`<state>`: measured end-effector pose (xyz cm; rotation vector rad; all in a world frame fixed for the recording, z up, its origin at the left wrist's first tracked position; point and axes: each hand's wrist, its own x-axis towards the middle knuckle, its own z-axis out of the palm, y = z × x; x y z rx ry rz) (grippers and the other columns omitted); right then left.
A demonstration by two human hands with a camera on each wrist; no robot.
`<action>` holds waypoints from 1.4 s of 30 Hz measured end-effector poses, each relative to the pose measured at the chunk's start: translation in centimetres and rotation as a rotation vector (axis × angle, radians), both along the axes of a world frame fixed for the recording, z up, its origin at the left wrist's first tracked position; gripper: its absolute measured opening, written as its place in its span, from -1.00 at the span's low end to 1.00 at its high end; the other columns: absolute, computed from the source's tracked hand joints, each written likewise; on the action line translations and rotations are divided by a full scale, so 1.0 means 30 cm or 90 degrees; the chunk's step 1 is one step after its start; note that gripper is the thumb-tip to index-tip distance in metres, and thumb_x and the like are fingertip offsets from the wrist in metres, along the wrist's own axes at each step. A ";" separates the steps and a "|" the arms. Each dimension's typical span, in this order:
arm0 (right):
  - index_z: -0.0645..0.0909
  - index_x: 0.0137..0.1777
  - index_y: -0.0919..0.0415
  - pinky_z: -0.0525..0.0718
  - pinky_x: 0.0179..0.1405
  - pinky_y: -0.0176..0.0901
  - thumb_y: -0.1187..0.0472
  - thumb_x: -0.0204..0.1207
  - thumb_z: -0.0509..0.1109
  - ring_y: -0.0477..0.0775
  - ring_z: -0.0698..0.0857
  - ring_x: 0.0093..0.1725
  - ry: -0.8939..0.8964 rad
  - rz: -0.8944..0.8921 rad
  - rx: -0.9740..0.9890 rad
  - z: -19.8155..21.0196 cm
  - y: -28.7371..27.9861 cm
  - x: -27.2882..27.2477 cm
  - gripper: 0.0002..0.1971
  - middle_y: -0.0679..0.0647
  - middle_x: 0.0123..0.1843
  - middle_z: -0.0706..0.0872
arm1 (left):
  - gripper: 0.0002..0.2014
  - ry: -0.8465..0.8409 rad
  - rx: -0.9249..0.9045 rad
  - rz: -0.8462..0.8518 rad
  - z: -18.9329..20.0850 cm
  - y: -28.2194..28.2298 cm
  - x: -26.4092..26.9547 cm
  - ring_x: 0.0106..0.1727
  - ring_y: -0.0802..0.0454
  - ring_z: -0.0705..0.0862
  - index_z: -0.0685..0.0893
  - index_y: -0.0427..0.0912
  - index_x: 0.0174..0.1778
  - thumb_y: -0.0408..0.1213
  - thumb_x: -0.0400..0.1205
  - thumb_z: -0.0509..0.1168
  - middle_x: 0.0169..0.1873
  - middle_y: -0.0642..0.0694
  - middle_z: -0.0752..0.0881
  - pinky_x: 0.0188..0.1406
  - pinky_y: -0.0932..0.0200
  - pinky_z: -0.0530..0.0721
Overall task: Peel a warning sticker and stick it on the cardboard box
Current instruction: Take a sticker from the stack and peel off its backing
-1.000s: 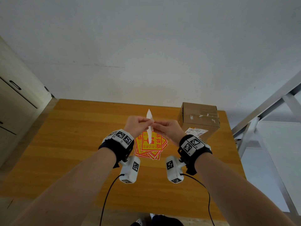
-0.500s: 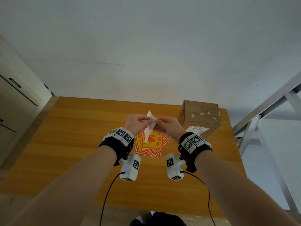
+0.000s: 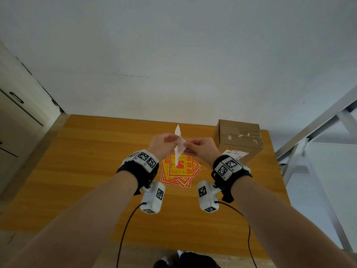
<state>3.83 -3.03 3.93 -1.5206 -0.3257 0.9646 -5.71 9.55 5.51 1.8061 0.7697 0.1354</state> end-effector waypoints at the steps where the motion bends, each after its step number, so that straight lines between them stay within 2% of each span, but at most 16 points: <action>1: 0.66 0.13 0.49 0.77 -0.26 -0.37 0.37 0.53 0.37 -0.12 0.80 -0.30 -0.017 0.006 -0.012 -0.001 -0.001 0.002 -0.77 0.19 -0.11 0.78 | -0.72 0.006 -0.011 -0.002 -0.001 0.001 -0.001 0.23 -0.14 0.70 0.67 -0.30 0.24 -0.39 0.61 0.33 0.22 -0.26 0.73 0.22 -0.04 0.71; 5: 0.68 0.08 0.48 0.75 -0.30 -0.40 0.36 0.52 0.39 -0.16 0.80 -0.33 -0.068 0.037 -0.040 0.000 0.001 0.002 -0.79 0.14 -0.17 0.78 | -0.72 0.016 -0.057 -0.001 0.000 0.000 -0.002 0.09 -0.13 0.74 0.66 -0.35 0.25 -0.39 0.64 0.27 0.17 -0.34 0.74 0.02 0.13 0.74; 8: 0.69 0.03 0.48 0.79 -0.22 -0.33 0.35 0.51 0.41 -0.06 0.80 -0.27 -0.095 0.044 -0.050 -0.004 0.005 0.001 -0.81 0.30 -0.07 0.80 | -0.73 0.019 -0.102 0.017 0.003 -0.002 -0.001 -0.04 -0.09 0.76 0.67 -0.37 0.22 -0.37 0.62 0.31 0.15 -0.36 0.76 -0.12 0.26 0.75; 11: 0.70 0.01 0.48 0.79 -0.22 -0.31 0.35 0.50 0.42 -0.03 0.79 -0.27 -0.102 0.039 -0.052 -0.007 0.006 -0.001 -0.82 0.38 -0.01 0.79 | -0.65 0.030 -0.089 -0.020 0.011 -0.007 -0.013 0.00 -0.04 0.75 0.64 -0.36 0.27 -0.37 0.56 0.39 0.19 -0.30 0.75 -0.11 0.30 0.75; 14: 0.69 0.08 0.50 0.79 -0.22 -0.32 0.34 0.51 0.41 -0.04 0.78 -0.29 -0.092 0.020 -0.036 -0.006 0.007 -0.003 -0.77 0.34 -0.04 0.78 | -0.46 0.055 -0.026 -0.100 0.020 -0.012 -0.023 0.13 -0.02 0.72 0.56 -0.21 0.41 -0.43 0.48 0.46 0.28 -0.18 0.71 -0.01 0.22 0.68; 17: 0.71 0.11 0.39 0.78 -0.07 -0.26 0.30 0.53 0.40 0.02 0.77 -0.17 -0.083 0.018 -0.011 -0.007 0.010 -0.005 -0.78 0.23 -0.05 0.78 | -0.35 0.054 -0.018 -0.118 0.019 -0.013 -0.022 0.08 0.01 0.69 0.50 -0.12 0.47 -0.54 0.45 0.45 0.30 -0.20 0.70 -0.14 0.31 0.66; 21: 0.76 0.02 0.11 0.74 0.07 -0.19 0.23 0.52 0.42 0.02 0.75 -0.03 -0.102 0.038 -0.009 -0.003 0.010 -0.010 -0.87 0.10 -0.05 0.79 | -0.49 0.050 -0.048 -0.071 0.008 -0.013 -0.016 -0.04 -0.13 0.70 0.50 -0.16 0.45 -0.53 0.57 0.31 0.17 -0.27 0.75 -0.08 0.05 0.70; 24: 0.74 0.12 0.16 0.71 0.15 -0.08 0.20 0.50 0.44 0.02 0.73 -0.03 -0.159 0.059 -0.038 -0.004 0.007 -0.007 -0.78 0.16 0.00 0.79 | -0.67 0.063 -0.083 -0.015 -0.001 -0.007 0.002 -0.06 -0.20 0.74 0.54 -0.37 0.32 -0.45 0.63 0.28 0.02 -0.36 0.76 0.01 -0.05 0.76; 26: 0.72 0.18 0.23 0.71 0.16 -0.07 0.25 0.48 0.46 -0.01 0.74 -0.04 -0.182 0.070 -0.054 -0.002 0.009 -0.005 -0.73 0.13 0.01 0.79 | -0.74 0.074 -0.086 0.008 -0.007 -0.001 0.011 -0.20 -0.17 0.77 0.57 -0.42 0.23 -0.41 0.65 0.27 -0.17 -0.26 0.77 -0.12 0.00 0.81; 28: 0.72 0.17 0.24 0.72 0.19 -0.01 0.28 0.45 0.48 0.06 0.77 0.02 -0.177 0.076 -0.065 -0.002 0.009 -0.003 -0.72 0.11 0.03 0.79 | -0.78 0.074 -0.089 0.014 -0.003 0.002 0.011 -0.34 -0.04 0.76 0.59 -0.35 0.20 -0.35 0.67 0.23 -0.28 -0.15 0.74 -0.40 0.19 0.81; 31: 0.73 0.16 0.23 0.69 0.23 0.01 0.29 0.41 0.52 0.07 0.75 0.11 -0.181 0.098 -0.071 -0.002 0.012 -0.004 -0.69 0.10 0.10 0.79 | -0.74 0.061 -0.103 0.022 0.011 -0.001 0.013 -0.42 0.01 0.75 0.58 -0.29 0.26 -0.28 0.70 0.18 -0.23 -0.16 0.73 -0.56 0.27 0.77; 33: 0.71 0.21 0.25 0.64 0.27 -0.05 0.28 0.38 0.55 0.02 0.72 0.17 -0.180 0.109 -0.069 -0.001 0.015 -0.006 -0.63 0.10 0.19 0.76 | -0.71 0.048 -0.125 0.039 0.019 -0.004 0.015 -0.48 0.06 0.75 0.57 -0.30 0.30 -0.27 0.71 0.18 -0.20 -0.16 0.71 -0.61 0.30 0.74; 35: 0.67 0.26 0.26 0.63 0.20 -0.18 0.27 0.37 0.55 -0.05 0.69 0.18 -0.167 0.119 -0.063 0.006 0.014 -0.010 -0.58 0.09 0.26 0.73 | -0.67 0.040 -0.147 0.052 0.021 -0.005 0.017 -0.40 0.01 0.75 0.54 -0.31 0.34 -0.25 0.71 0.18 -0.08 -0.22 0.71 -0.59 0.29 0.75; 37: 0.64 0.30 0.25 0.61 0.12 -0.32 0.25 0.37 0.56 -0.09 0.68 0.18 -0.150 0.128 -0.060 0.007 0.014 -0.010 -0.54 0.07 0.29 0.71 | -0.63 0.042 -0.167 0.060 0.019 -0.004 0.017 -0.29 -0.06 0.76 0.52 -0.32 0.37 -0.22 0.69 0.20 0.05 -0.29 0.71 -0.46 0.23 0.79; 40: 0.61 0.34 0.24 0.59 0.21 -0.24 0.23 0.36 0.57 -0.04 0.67 0.28 -0.134 0.139 -0.064 0.004 0.013 -0.007 -0.48 0.09 0.34 0.69 | -0.64 0.046 -0.212 0.074 0.017 -0.003 0.014 -0.15 -0.15 0.77 0.52 -0.36 0.32 -0.22 0.68 0.23 0.14 -0.34 0.72 -0.14 0.05 0.80; 42: 0.61 0.34 0.23 0.59 0.29 -0.13 0.21 0.37 0.56 -0.01 0.68 0.27 -0.127 0.137 -0.065 0.002 0.015 -0.006 -0.49 0.12 0.32 0.71 | -0.68 0.044 -0.239 0.071 0.019 -0.001 0.011 -0.04 -0.22 0.75 0.55 -0.38 0.24 -0.23 0.67 0.24 0.11 -0.34 0.72 0.08 -0.10 0.76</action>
